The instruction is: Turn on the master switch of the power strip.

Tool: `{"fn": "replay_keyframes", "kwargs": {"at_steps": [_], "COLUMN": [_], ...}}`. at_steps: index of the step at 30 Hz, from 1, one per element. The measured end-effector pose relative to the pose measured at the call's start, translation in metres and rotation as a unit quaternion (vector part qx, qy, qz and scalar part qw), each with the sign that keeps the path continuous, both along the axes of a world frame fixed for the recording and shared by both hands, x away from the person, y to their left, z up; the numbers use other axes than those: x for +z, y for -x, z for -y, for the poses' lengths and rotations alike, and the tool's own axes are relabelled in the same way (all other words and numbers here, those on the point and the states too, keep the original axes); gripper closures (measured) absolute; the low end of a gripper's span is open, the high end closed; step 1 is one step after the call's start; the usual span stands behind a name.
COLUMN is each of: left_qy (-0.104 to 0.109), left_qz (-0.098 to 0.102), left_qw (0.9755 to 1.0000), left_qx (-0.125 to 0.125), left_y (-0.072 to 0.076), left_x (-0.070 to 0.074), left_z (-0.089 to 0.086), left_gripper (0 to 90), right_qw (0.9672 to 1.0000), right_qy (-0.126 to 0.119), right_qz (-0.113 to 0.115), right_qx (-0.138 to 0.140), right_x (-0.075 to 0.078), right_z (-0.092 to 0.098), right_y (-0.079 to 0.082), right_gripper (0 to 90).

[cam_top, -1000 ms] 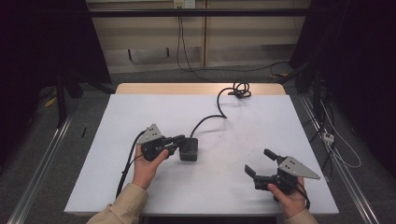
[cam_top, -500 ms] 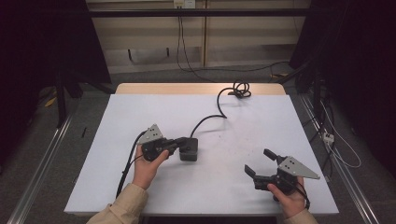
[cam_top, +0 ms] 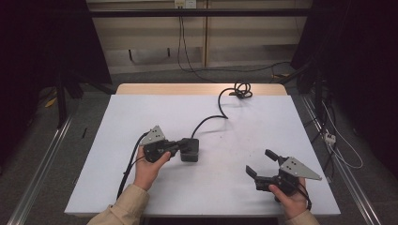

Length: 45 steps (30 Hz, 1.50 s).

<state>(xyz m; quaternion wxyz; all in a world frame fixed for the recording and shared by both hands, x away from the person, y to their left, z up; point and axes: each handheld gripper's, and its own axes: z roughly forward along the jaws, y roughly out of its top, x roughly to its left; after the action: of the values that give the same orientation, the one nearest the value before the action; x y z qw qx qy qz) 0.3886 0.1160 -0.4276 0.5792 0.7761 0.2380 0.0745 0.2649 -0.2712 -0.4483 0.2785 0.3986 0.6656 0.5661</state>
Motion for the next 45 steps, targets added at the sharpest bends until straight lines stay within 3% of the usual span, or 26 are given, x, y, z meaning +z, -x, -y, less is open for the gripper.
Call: {"fn": "replay_keyframes", "kwargs": {"at_steps": [27, 45], "left_qy": [-0.032, -0.036], "left_qz": [-0.008, -0.012], "left_qw": [0.9995, 0.9993], "left_qx": [-0.002, -0.003], "left_y": [-0.001, -0.002], "left_x": [-0.006, -0.009], "left_z": [0.006, 0.012], "left_gripper": [90.0, 90.0], "right_qw": [1.0, 1.0], "right_qy": [0.0, 0.0], "right_qz": [0.001, 0.002], "right_qx": [0.002, 0.002], "right_x": [0.0, 0.001], "right_z": [0.0, 0.0], "right_y": [0.0, 0.0], "right_gripper": [4.9, 4.9]}}
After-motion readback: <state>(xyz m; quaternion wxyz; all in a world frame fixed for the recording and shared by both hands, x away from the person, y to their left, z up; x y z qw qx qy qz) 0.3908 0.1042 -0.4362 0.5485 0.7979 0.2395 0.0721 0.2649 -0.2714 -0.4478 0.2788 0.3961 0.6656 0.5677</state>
